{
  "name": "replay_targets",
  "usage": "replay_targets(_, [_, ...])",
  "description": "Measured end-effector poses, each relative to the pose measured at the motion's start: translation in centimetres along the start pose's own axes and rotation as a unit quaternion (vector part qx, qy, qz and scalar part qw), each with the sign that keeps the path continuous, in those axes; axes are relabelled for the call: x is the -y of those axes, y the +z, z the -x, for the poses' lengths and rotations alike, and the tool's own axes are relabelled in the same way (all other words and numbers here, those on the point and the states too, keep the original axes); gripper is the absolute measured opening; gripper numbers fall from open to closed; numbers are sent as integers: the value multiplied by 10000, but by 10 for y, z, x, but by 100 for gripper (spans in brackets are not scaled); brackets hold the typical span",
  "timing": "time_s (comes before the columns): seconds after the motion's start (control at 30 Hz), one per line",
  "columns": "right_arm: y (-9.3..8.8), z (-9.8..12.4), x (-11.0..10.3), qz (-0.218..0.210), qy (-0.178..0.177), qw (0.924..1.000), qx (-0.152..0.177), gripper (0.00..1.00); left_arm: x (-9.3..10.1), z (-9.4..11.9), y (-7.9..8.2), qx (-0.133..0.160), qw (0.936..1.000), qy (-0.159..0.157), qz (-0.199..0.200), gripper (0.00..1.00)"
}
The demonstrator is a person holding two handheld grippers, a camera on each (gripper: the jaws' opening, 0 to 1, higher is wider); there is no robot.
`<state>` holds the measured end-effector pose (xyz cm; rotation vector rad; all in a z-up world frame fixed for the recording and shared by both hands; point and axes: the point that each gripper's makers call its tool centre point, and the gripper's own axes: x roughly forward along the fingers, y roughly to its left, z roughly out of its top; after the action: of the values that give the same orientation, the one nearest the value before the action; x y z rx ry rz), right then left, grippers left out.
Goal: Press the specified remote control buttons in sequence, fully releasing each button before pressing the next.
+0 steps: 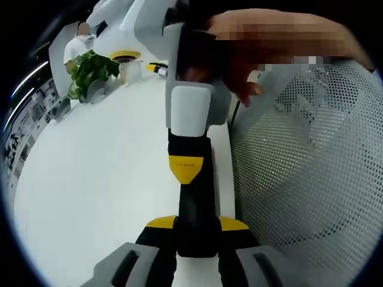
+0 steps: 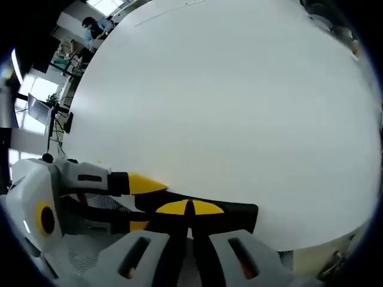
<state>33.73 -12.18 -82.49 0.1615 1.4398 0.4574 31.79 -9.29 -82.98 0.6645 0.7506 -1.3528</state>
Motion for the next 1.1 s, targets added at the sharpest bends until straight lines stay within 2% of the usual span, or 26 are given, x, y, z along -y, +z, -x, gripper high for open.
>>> replay_targets(0.13, [-5, 2, -2, 1, 27, 9999, -116, 0, 0, 0, 0, -11, 10000, 1, 0, 24])
replay_targets(0.93, [-7, 4, 1, 74, -59, 9999, -103, 0, 0, 0, 0, -13, 10000, -8, -1, 24])
replay_targets(1.1, [-8, 3, 0, 273, -159, 9995, -64, 0, 0, 1, 0, 17, 10000, -8, 16, 24])
